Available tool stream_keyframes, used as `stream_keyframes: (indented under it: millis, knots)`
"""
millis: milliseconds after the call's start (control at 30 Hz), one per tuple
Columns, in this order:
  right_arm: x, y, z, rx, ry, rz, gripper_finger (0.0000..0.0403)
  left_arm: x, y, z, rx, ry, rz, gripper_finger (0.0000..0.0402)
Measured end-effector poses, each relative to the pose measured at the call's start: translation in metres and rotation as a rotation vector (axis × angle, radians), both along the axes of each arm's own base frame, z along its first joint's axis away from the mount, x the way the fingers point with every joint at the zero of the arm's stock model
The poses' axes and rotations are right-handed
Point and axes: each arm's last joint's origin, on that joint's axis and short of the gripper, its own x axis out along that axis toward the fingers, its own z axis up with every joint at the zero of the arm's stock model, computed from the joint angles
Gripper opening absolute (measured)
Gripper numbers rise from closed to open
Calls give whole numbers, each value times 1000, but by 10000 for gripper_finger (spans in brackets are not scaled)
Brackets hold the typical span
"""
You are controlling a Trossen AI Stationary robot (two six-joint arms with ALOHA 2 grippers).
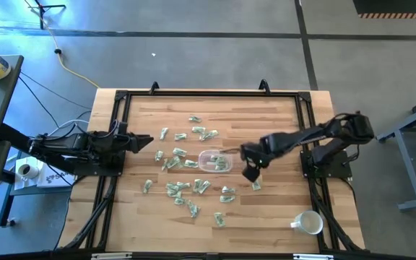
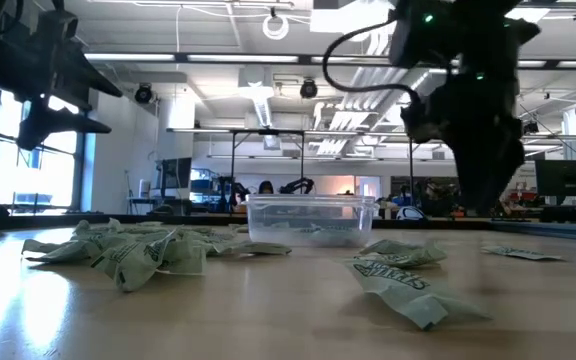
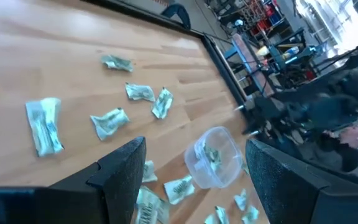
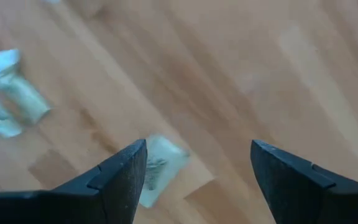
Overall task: Pick and place Stevia / Truvia into bins
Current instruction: Put the stevia packet into the transparent container
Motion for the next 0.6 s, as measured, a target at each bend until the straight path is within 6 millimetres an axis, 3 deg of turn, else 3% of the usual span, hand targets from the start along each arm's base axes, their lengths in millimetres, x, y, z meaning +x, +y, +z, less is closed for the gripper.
stream_keyframes:
  millis: [133, 233, 467, 600]
  knots:
    - [-9, 24, -8, -89, 26, 15, 277, 0, 0, 2, 37, -8, 9, 310]
    - [-12, 31, -9, -119, 25, -10, 277, 2, 0, 8, 69, -61, 3, 310]
    - [-13, 23, -7, -152, 33, -9, 277, 5, 0, 28, -85, -332, 12, 310]
    - [-12, 10, -4, -188, 23, 27, 277, 5, 3, 26, -85, -325, 144, 306]
